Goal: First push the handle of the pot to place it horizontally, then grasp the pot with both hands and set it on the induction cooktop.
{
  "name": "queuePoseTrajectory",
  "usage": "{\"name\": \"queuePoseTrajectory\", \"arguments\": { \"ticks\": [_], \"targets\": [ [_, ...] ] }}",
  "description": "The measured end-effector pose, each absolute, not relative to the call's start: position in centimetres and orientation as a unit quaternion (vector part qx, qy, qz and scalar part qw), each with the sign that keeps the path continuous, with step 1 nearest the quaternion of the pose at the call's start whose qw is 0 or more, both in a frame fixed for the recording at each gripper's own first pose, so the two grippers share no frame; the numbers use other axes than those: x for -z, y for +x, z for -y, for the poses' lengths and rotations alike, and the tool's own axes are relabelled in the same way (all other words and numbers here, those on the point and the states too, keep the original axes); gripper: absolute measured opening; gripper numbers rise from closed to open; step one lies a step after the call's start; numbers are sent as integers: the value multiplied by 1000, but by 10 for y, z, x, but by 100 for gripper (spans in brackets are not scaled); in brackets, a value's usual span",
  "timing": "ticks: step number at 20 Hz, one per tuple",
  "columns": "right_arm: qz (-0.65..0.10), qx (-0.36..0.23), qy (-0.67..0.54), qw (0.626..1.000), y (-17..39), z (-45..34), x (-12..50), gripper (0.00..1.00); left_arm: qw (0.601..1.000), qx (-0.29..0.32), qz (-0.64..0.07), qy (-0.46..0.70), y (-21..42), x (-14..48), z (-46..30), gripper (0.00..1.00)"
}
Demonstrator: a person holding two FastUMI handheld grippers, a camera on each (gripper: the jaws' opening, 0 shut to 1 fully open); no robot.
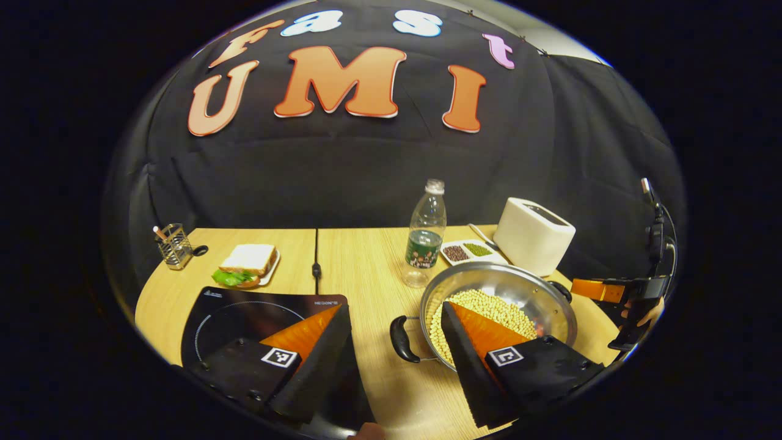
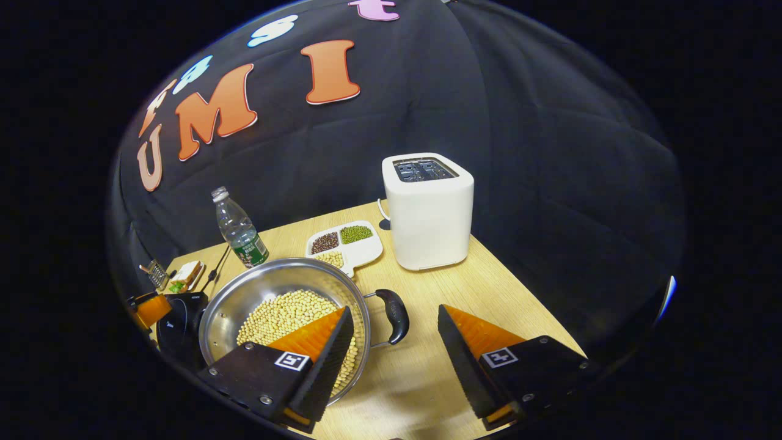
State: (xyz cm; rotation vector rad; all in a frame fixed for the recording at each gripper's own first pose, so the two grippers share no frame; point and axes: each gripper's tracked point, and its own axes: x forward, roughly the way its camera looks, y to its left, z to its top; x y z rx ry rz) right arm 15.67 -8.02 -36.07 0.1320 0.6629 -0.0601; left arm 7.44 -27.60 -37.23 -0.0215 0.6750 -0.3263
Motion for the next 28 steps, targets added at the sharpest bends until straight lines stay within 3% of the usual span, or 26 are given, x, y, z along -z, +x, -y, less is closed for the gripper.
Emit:
{"name": "queuePoseTrajectory", "arguments": {
  "ticks": [3,13,15,16,17,18,21,24,28],
  "targets": [
    [-337,28,54,939,166,79,374,93,912,167,-376,-2,74,414,290,98],
    [-406,17,42,913,185,61,427,94,875,185,-447,7,84,463,312,96],
    [-429,19,56,902,185,56,441,89,873,172,-456,7,92,474,308,91],
    [-442,17,72,894,181,51,441,82,869,174,-464,1,89,477,311,89],
    [-438,21,82,895,183,51,442,77,869,171,-465,4,92,478,309,77],
    [-444,18,83,892,181,50,445,72,868,171,-466,8,92,478,310,82],
    [-444,21,101,890,176,51,441,64,873,174,-456,3,99,478,308,69],
    [-450,28,143,881,166,45,442,54,869,172,-465,7,93,477,309,69],
    [-445,28,143,883,148,45,422,52,869,176,-463,3,84,458,303,69]
  ]
}}
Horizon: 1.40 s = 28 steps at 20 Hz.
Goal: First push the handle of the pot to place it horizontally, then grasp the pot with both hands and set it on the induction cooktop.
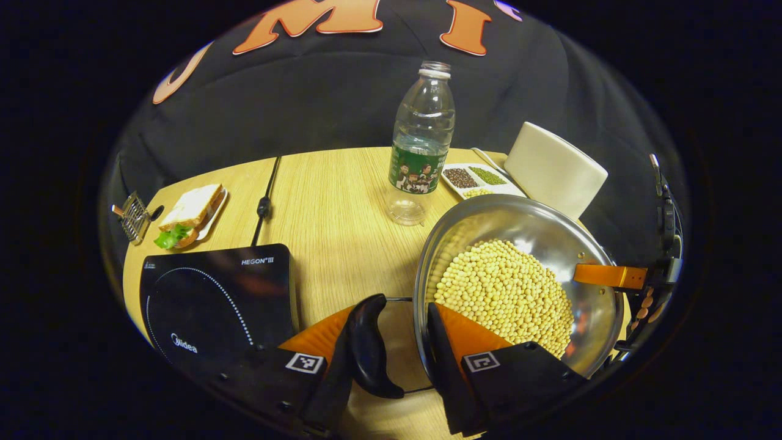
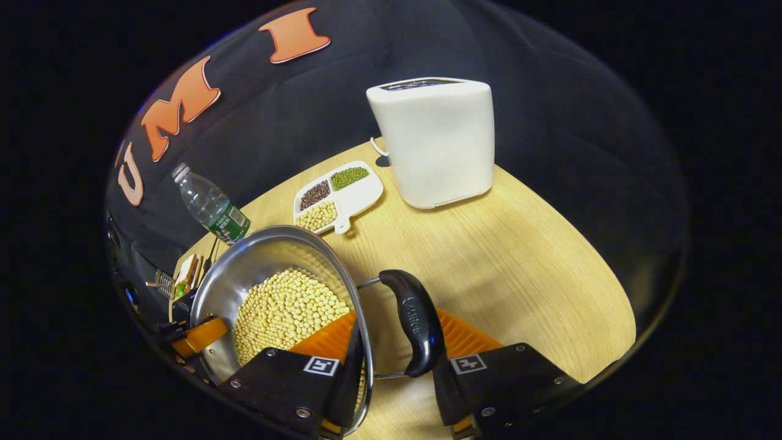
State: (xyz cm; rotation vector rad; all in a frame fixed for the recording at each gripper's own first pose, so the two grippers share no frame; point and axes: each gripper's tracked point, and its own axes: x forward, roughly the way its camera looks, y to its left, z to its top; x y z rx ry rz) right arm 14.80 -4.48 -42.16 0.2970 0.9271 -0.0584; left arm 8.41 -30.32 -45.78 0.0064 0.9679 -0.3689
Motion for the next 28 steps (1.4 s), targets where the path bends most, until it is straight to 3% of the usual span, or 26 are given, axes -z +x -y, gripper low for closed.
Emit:
{"name": "queuePoseTrajectory", "arguments": {
  "ticks": [1,2,7,14,16,17,23,28],
  "targets": [
    [-438,28,145,887,146,43,411,47,872,177,-456,2,84,450,300,69],
    [-430,28,146,891,143,41,401,52,875,177,-450,1,84,441,297,69],
    [-409,12,133,903,128,20,356,51,885,173,-432,-11,77,396,266,65],
    [-395,-26,143,907,112,-43,312,51,904,149,-400,-7,70,341,199,72],
    [-392,-34,144,908,108,-59,305,51,907,141,-397,-8,68,331,179,71],
    [-392,-37,144,908,107,-67,303,51,908,136,-396,-8,66,327,169,65],
    [-398,-58,154,903,92,-121,296,51,911,113,-396,-8,64,320,108,71],
    [-415,-73,175,890,82,-165,311,51,915,92,-392,-4,60,317,59,65]
  ]
}}
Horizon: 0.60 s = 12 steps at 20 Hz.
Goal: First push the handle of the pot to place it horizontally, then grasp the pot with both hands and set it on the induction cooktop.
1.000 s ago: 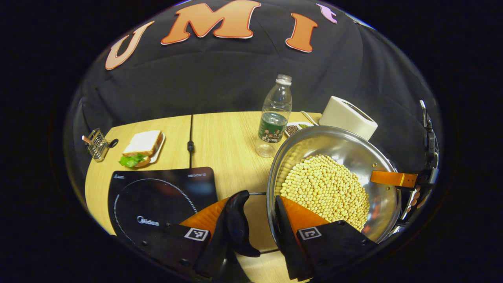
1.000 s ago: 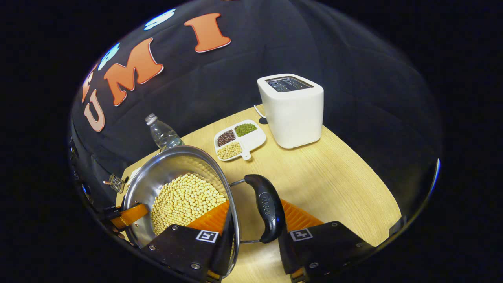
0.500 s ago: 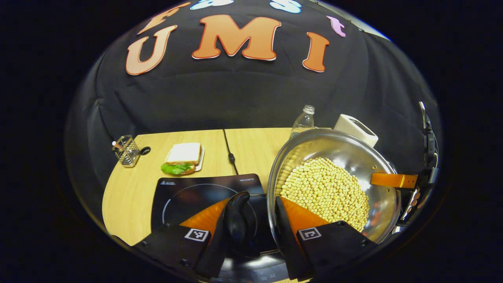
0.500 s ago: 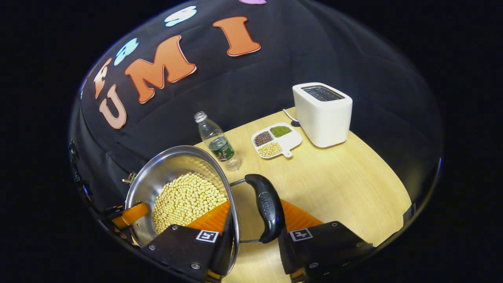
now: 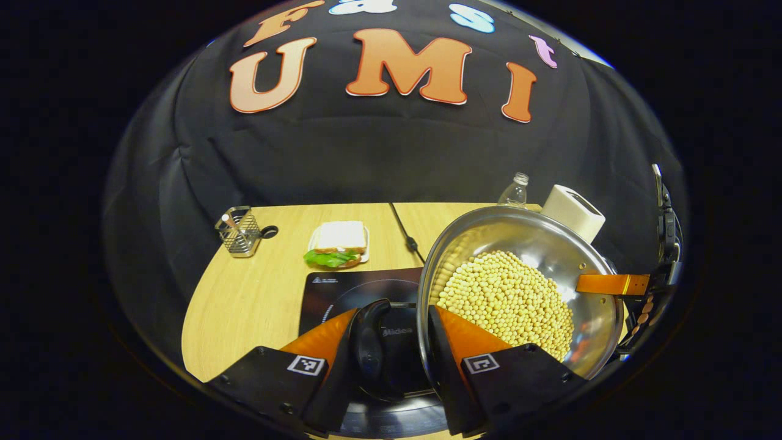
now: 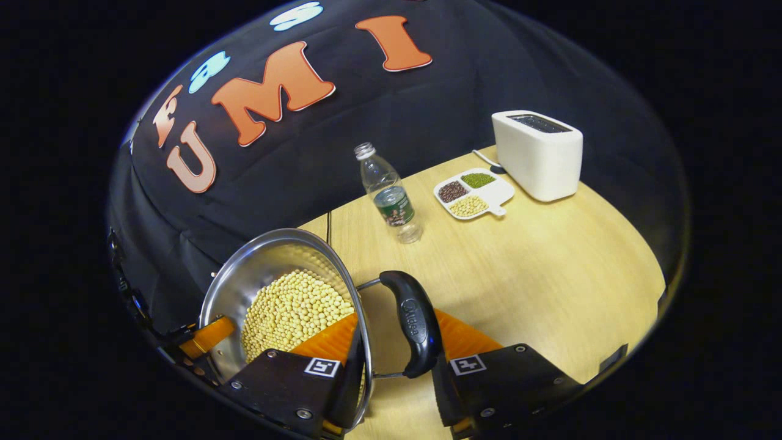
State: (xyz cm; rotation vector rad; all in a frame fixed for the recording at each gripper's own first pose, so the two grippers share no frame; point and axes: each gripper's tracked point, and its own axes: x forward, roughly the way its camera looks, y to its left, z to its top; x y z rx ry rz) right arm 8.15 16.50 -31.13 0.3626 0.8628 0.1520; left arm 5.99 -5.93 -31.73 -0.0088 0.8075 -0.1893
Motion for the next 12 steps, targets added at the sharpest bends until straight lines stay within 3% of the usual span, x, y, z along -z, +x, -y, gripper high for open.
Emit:
{"name": "queuePoseTrajectory", "arguments": {
  "ticks": [8,12],
  "targets": [
    [-433,-94,155,883,84,-232,334,51,908,53,-416,-7,61,352,-12,68],
    [-454,-106,158,871,83,-259,355,51,902,36,-431,-1,56,343,-10,68]
  ]
}}
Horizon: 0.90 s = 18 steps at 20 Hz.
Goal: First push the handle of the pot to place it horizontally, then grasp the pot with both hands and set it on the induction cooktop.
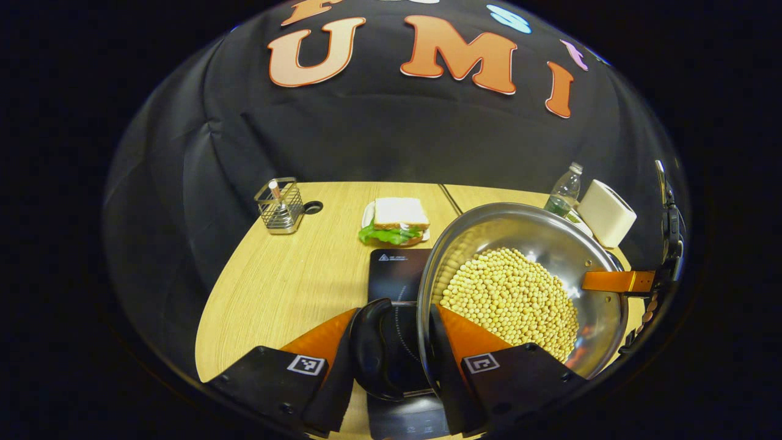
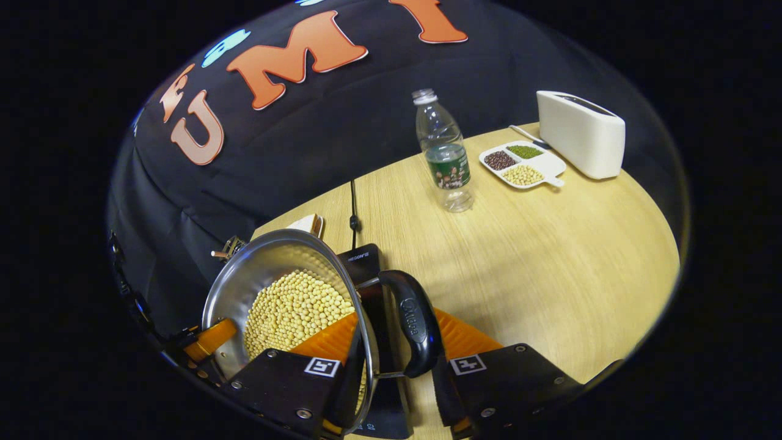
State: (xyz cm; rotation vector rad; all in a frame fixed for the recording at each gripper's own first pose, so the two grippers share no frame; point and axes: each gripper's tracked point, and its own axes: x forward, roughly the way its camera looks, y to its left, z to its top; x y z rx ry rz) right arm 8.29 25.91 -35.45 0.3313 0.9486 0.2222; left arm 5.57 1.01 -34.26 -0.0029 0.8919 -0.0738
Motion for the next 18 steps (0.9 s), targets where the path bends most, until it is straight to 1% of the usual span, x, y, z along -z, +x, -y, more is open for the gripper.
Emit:
{"name": "queuePoseTrajectory", "arguments": {
  "ticks": [5,6,7,9,10,11,12,13,15,16,17,18],
  "targets": [
    [-462,-118,135,868,82,-277,369,51,893,22,-448,-15,48,350,-11,68],
    [-462,-120,130,869,82,-280,371,51,892,20,-452,-17,48,351,-11,65],
    [-465,-122,128,867,82,-283,374,52,890,18,-454,-18,48,351,-11,68],
    [-463,-125,131,868,82,-287,375,51,892,19,-451,-21,52,349,-9,68],
    [-463,-128,130,867,80,-286,375,52,891,19,-453,-21,51,348,-13,72],
    [-462,-130,130,868,81,-286,374,51,892,20,-452,-22,50,348,-13,65],
    [-459,-135,130,868,82,-285,372,48,890,20,-456,-20,47,353,-15,68],
    [-453,-138,129,871,82,-286,368,54,891,19,-454,-19,45,350,-16,71],
    [-427,-143,125,884,91,-279,351,59,899,0,-439,-13,52,340,-26,83],
    [-408,-139,120,894,95,-270,338,58,904,-16,-426,-10,53,330,-31,86],
    [-387,-136,114,905,100,-259,324,70,914,-34,-403,-16,57,315,-35,89],
    [-366,-129,107,916,104,-247,308,81,926,-60,-373,-20,62,297,-40,97]
  ]
}}
